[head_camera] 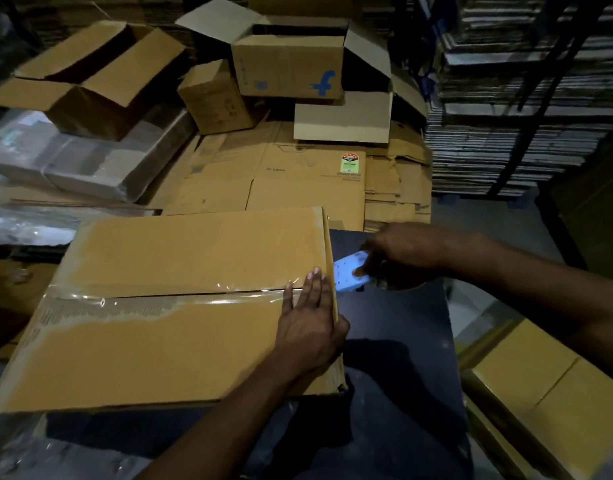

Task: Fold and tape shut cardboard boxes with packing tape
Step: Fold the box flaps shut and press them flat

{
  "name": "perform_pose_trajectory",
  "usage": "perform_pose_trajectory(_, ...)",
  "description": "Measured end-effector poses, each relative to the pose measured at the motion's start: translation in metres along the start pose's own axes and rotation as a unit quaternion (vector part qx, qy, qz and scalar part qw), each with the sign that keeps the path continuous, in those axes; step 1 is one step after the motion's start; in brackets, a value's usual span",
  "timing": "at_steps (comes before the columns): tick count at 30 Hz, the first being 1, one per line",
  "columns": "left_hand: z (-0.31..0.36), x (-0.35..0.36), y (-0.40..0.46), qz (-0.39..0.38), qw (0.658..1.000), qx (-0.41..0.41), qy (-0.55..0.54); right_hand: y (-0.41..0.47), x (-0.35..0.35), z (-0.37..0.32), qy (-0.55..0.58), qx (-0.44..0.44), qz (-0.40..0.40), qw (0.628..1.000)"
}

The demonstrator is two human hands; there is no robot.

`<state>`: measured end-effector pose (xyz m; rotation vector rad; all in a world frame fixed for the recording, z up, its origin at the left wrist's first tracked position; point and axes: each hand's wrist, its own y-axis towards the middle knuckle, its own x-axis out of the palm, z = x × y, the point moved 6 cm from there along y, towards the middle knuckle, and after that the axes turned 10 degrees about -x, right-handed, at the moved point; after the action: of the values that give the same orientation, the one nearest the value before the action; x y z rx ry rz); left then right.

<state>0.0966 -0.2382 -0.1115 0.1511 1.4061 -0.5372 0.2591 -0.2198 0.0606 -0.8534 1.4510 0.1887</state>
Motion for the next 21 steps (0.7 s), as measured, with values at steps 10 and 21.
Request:
perform_pose_trajectory(10, 0.001, 0.003, 0.004, -0.001, 0.999, 0.042, 0.019, -0.041, 0.02, 0.024, 0.078, 0.048, 0.035, 0.995)
perform_pose_trajectory(21, -0.002, 0.005, 0.005, -0.004, 0.999, 0.041, -0.012, -0.078, 0.05, 0.056, 0.116, 0.231, -0.04, 0.965)
